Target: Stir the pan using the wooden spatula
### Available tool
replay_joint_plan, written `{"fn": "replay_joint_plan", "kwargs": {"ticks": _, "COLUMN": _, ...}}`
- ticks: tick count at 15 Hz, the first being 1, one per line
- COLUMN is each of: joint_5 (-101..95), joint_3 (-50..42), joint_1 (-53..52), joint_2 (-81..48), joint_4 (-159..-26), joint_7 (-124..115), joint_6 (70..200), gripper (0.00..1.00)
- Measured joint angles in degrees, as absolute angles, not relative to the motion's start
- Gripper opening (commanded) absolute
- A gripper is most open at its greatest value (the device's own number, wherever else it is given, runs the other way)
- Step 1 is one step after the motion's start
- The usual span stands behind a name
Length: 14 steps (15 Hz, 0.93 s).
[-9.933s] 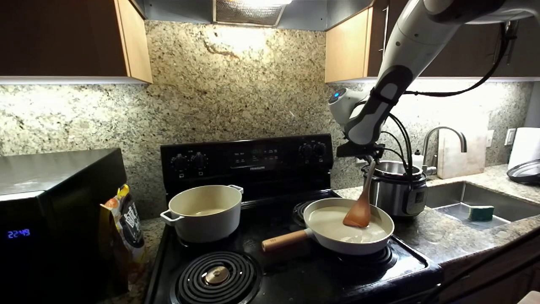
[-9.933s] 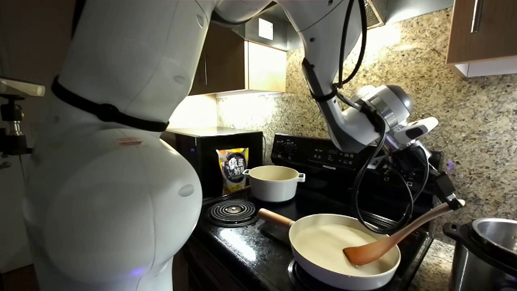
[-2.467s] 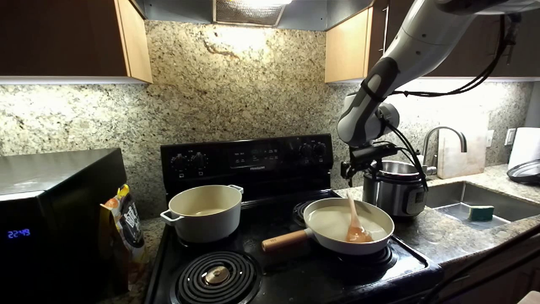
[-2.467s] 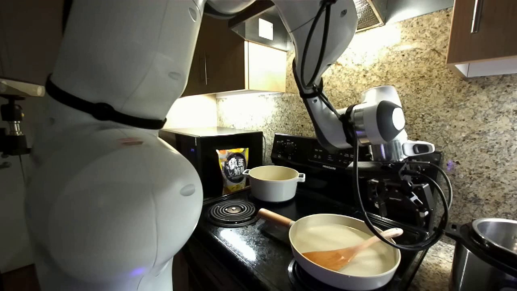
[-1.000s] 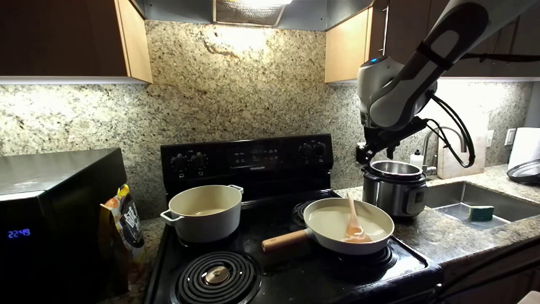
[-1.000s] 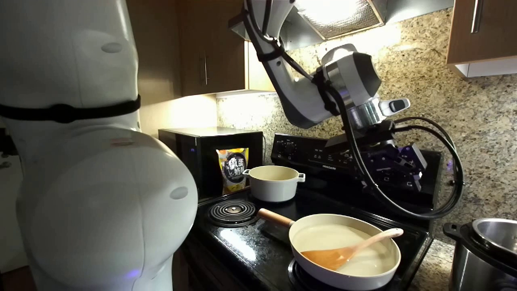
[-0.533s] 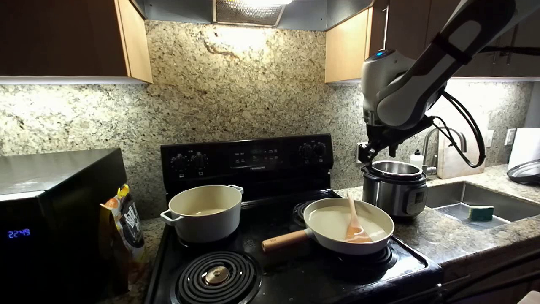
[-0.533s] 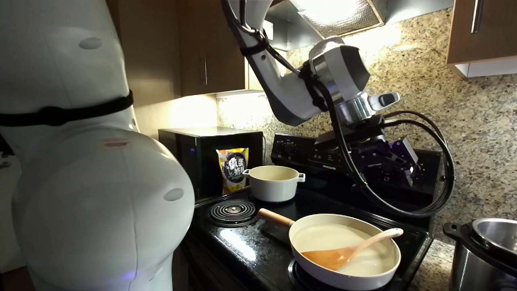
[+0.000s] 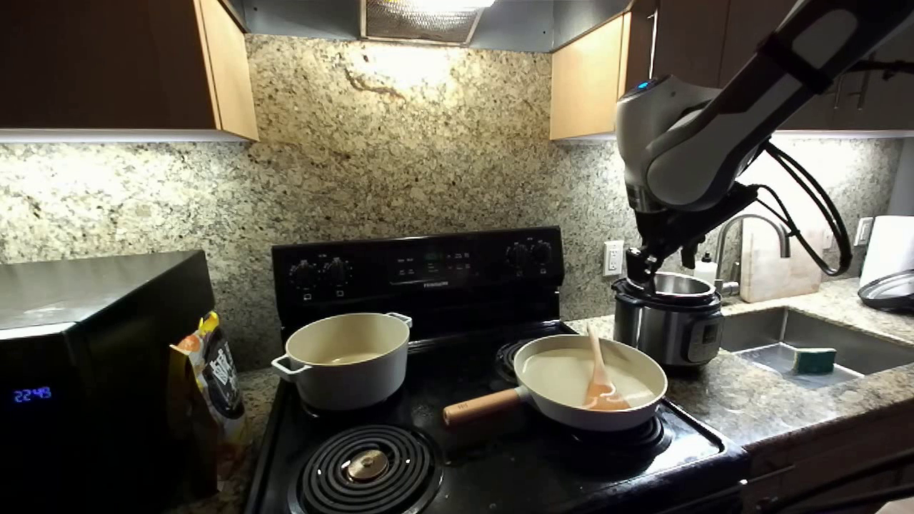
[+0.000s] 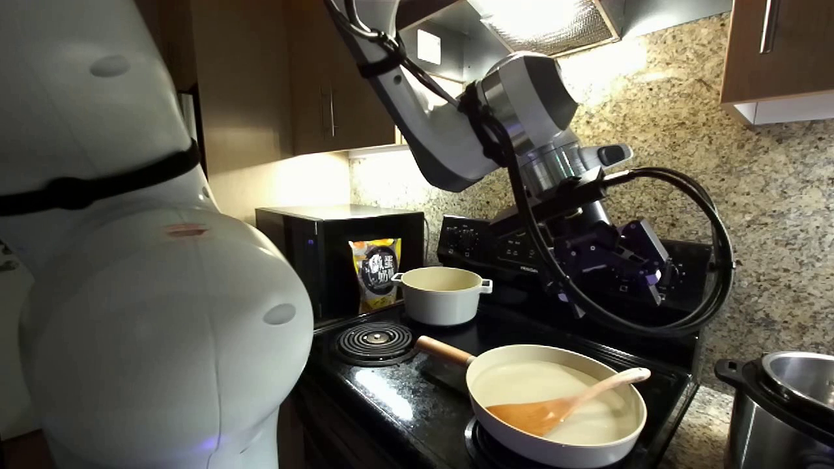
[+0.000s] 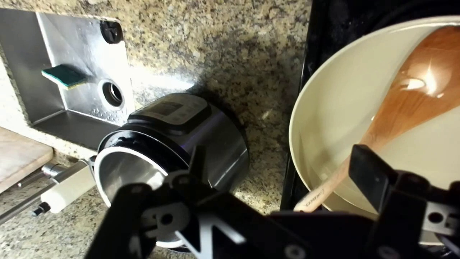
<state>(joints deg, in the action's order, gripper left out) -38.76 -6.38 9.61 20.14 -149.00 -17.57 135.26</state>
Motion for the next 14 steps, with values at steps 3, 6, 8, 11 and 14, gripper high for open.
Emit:
{"fn": "replay_joint_plan", "kwargs": {"ticks": 3, "joint_5": -38.8, "joint_3": -5.6, "joint_1": 9.6, "joint_2": 21.6, "joint_4": -149.0, "joint_7": -16.1, "joint_6": 130.7, "gripper": 1.00}}
{"fn": "replay_joint_plan", "kwargs": {"ticks": 6, "joint_5": -38.7, "joint_3": -4.7, "joint_1": 9.5, "joint_2": 22.7, "joint_4": -148.7, "joint_7": -14.6, "joint_6": 125.9, "gripper": 1.00}}
{"fn": "replay_joint_plan", "kwargs": {"ticks": 8, "joint_5": -38.7, "joint_3": -4.2, "joint_1": 9.5, "joint_2": 23.2, "joint_4": -148.5, "joint_7": -13.9, "joint_6": 123.1, "gripper": 1.00}}
{"fn": "replay_joint_plan", "kwargs": {"ticks": 11, "joint_5": -38.7, "joint_3": -3.6, "joint_1": 9.4, "joint_2": 24.3, "joint_4": -148.4, "joint_7": -13.6, "joint_6": 120.5, "gripper": 1.00}}
{"fn": "replay_joint_plan", "kwargs": {"ticks": 14, "joint_5": -38.7, "joint_3": -3.3, "joint_1": 9.2, "joint_2": 25.5, "joint_4": -148.4, "joint_7": -13.6, "joint_6": 119.6, "gripper": 1.00}}
